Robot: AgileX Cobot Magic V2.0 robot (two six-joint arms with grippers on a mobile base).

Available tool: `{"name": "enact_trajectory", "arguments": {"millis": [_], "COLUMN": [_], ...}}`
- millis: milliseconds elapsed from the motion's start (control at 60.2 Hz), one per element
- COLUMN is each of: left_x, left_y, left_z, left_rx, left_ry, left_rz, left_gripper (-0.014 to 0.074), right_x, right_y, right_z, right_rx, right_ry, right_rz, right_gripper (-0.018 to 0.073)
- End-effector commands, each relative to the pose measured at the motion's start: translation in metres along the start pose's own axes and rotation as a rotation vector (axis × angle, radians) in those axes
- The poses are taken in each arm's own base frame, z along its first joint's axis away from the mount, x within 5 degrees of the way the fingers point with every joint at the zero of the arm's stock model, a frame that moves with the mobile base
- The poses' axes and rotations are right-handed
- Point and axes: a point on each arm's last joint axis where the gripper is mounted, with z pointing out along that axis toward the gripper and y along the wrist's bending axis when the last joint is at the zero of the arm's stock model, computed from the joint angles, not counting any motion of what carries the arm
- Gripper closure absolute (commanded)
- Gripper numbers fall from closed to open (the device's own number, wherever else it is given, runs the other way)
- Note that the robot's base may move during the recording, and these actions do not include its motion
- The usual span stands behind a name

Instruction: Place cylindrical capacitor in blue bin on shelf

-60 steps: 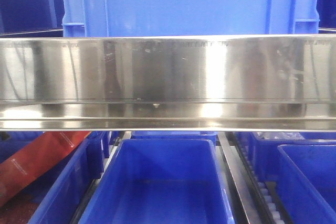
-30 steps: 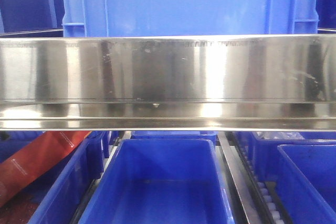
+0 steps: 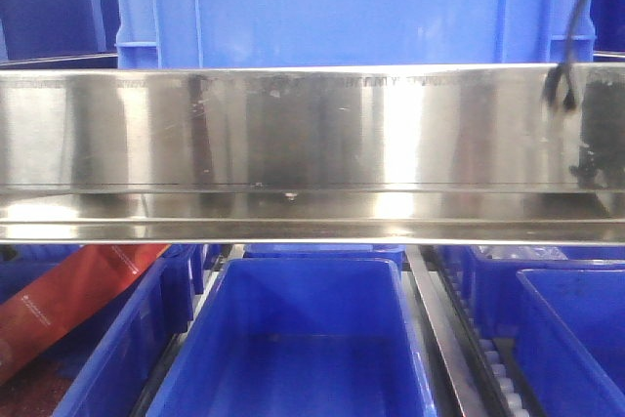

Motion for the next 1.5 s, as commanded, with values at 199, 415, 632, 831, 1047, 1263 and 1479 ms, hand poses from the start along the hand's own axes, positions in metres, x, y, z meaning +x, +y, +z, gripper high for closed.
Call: {"name": "enact_trajectory", "arguments": {"millis": [199,415,632,831,1047,1263,1479], "left_x": [0.0,-0.001,-0.001,-0.001,-0.001,-0.001,-0.001], "left_y": [0.0,0.0,0.0,0.0,0.0,0.0,0.0], "left_z": [-0.001,-0.001,-0.001,-0.001,-0.001,-0.001,-0.001], "left_rx": [0.001,0.001,0.001,0.0,0.0,0.0,-0.005], "left_ry": [-0.014,-0.017,-0.017,-0.025,-0.025,-0.025,-0.024], "left_rz": [-0.018,-0.018,-0.018,-0.018,-0.018,-0.018,-0.013], "left_gripper": [0.0707,0.0707,0.0707,0.0707,0.0707,0.0707,0.0707], "right_x": [-0.001,-0.009,-0.012,0.018,0.081,0.158,0.231], "right_y": [0.0,0.004,0.011,0.018,0.027,0.033,0.038], "right_z": [0.005,-0.029,-0.093,-0.144,-0.199,-0.222,-0.221], "right_rx": [-0.003,-0.01,-0.014,-0.003,0.021,0.052,0.069], "right_ry": [0.013,-0.051,-0.152,-0.228,-0.371,-0.472,-0.492], "right_rz": [-0.011,-0.008,0.014,0.019,0.025,0.022,0.014], "right_gripper": [-0.0001,0.0204,0.0673,0.0713,0.0713,0.0713,0.0713]}}
